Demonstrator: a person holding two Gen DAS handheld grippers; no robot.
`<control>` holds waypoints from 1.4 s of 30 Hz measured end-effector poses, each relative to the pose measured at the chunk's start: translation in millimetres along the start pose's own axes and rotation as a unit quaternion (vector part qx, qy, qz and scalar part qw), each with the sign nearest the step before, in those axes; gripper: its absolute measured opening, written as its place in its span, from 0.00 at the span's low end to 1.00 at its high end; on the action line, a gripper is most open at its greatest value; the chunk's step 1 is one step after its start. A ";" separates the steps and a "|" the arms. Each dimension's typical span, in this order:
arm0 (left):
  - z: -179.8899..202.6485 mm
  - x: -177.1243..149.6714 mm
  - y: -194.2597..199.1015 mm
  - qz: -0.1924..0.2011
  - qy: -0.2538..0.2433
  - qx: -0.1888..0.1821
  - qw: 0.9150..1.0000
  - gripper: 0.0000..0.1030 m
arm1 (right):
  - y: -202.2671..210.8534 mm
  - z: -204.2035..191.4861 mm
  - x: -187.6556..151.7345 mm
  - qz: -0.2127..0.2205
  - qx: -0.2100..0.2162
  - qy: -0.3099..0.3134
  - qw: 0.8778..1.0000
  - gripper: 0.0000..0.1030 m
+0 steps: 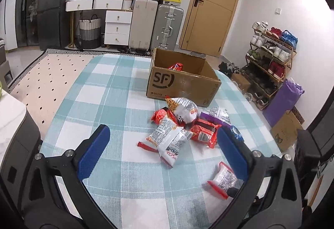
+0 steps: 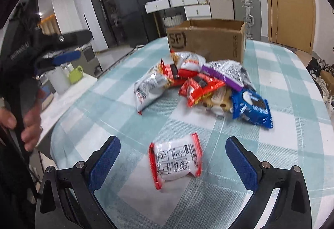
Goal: Organize snacks
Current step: 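Lower the right gripper onto the white noodle-snack pack and close it, then grasp the white-and-red chip bag with the left gripper while the right gripper holds its pack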
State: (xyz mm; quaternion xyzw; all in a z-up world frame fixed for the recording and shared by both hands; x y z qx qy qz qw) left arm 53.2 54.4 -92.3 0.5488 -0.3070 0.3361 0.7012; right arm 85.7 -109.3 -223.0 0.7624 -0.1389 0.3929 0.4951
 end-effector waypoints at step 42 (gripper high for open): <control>-21.3 -46.5 -70.6 -0.106 -0.037 0.048 0.993 0.99 | -13.9 34.1 -3.9 -0.020 0.008 -0.086 0.996 0.50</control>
Point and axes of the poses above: each gripper's, at about its wrist camera, not at the fingertips, and y roughly against the way its jaws point, z to its right, x to its top, the point moved 6 cm from there along -y, roughly the way its jaws point, and after that the axes turned 3 degrees about z, right-handed, at the moved point
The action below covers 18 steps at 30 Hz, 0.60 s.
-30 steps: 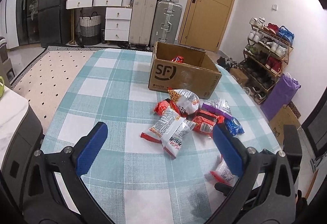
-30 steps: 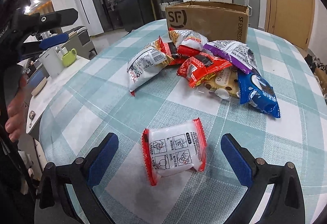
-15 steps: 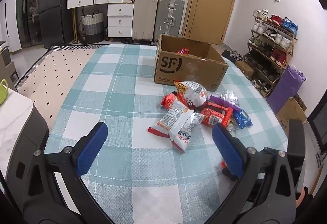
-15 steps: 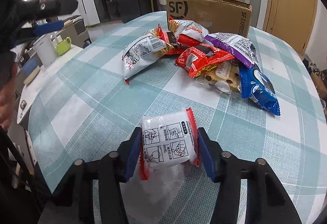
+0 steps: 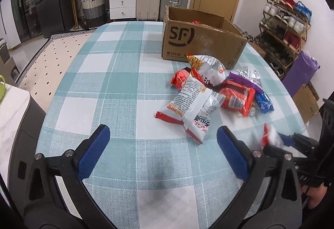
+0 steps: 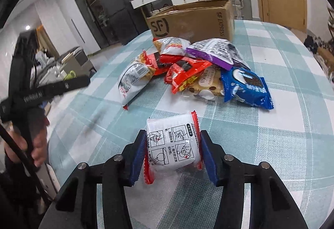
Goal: Organize snacks
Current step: 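Grasp the white-and-red chip bag with the left gripper while the right gripper holds its pack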
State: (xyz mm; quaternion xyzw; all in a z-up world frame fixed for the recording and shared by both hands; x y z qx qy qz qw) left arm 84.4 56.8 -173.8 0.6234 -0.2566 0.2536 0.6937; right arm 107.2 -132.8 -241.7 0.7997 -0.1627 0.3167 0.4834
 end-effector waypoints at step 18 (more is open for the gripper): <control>21.7 28.0 -62.1 0.007 -0.039 -0.028 0.999 0.99 | 4.7 18.6 15.7 0.019 0.039 -0.029 0.999 0.50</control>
Point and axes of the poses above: each gripper's, at about its wrist camera, not at the fingertips, and y roughly against the way its jaws point, z to its right, x to its top, the point moved 6 cm from there along -y, roughly the way its jaws point, and after that the axes turned 3 degrees about z, right-handed, at the moved point
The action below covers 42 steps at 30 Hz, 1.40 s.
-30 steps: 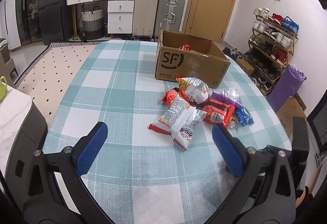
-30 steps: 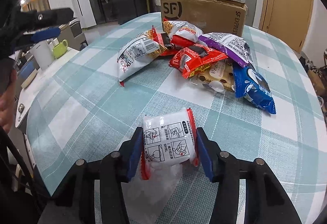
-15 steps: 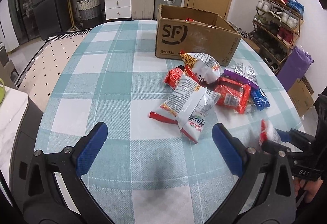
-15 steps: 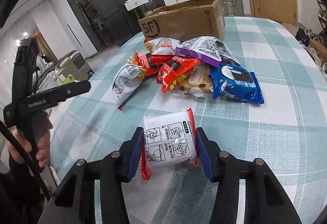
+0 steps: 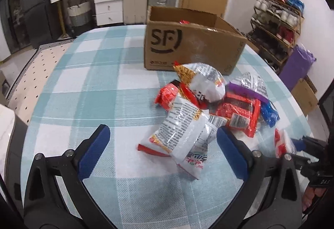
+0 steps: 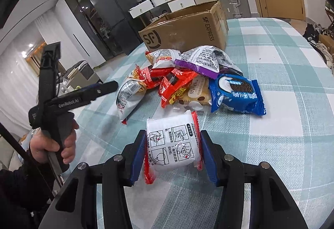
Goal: Organize snacks
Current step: 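Grasp the white-and-red chip bag with the left gripper while the right gripper holds its pack, then carry both held bags toward the cardboard box with both grippers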
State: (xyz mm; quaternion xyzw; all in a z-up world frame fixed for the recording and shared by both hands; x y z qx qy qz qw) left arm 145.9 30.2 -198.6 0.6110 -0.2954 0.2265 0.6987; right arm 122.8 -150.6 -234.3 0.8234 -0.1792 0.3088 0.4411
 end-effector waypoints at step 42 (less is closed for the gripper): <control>17.7 -17.6 45.6 -0.004 -0.014 -0.069 0.997 0.46 | 21.3 -33.1 21.4 0.042 0.041 0.009 0.998 0.50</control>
Point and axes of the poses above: each gripper's, at about its wrist camera, not at the fingertips, and y roughly against the way its jaws point, z to its right, x to its top, the point moved 6 cm from there along -y, roughly the way its jaws point, and after that the axes turned 3 degrees about z, right-handed, at the moved point
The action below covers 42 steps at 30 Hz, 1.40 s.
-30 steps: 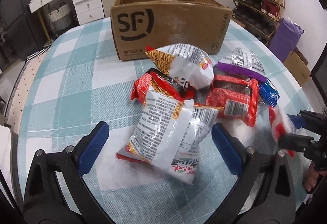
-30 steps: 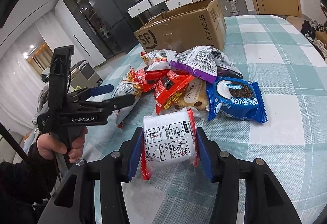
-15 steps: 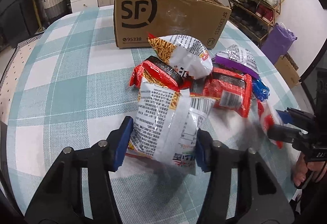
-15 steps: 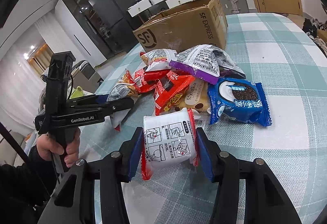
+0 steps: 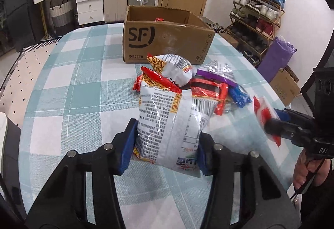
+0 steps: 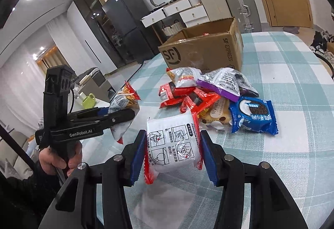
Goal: Organize snacks
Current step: 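Carry both held bags toward the cardboard box with both grippers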
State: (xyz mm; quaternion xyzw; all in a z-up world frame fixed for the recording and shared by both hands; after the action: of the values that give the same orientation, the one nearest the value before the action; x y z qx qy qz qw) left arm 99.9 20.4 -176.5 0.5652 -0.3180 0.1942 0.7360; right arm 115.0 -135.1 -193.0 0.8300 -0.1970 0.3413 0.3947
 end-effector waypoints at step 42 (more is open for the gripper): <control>1.9 145.8 55.8 0.057 0.014 -0.049 0.997 0.46 | 33.5 -32.9 164.8 0.085 0.035 0.050 0.994 0.50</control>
State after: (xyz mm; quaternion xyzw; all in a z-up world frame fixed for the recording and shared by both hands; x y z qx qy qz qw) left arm 168.7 23.8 -36.4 0.5067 -0.3484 0.2281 0.7548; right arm 195.1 -139.1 -41.5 0.8054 -0.2349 0.4217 0.3440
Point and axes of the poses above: each gripper's, at about its wrist camera, not at the fingertips, and y roughly against the way its jaws point, z to its right, x to its top, the point moved 6 cm from there along -y, roughly the way its jaws point, and after that the axes turned 3 degrees about z, right-handed, at the moved point
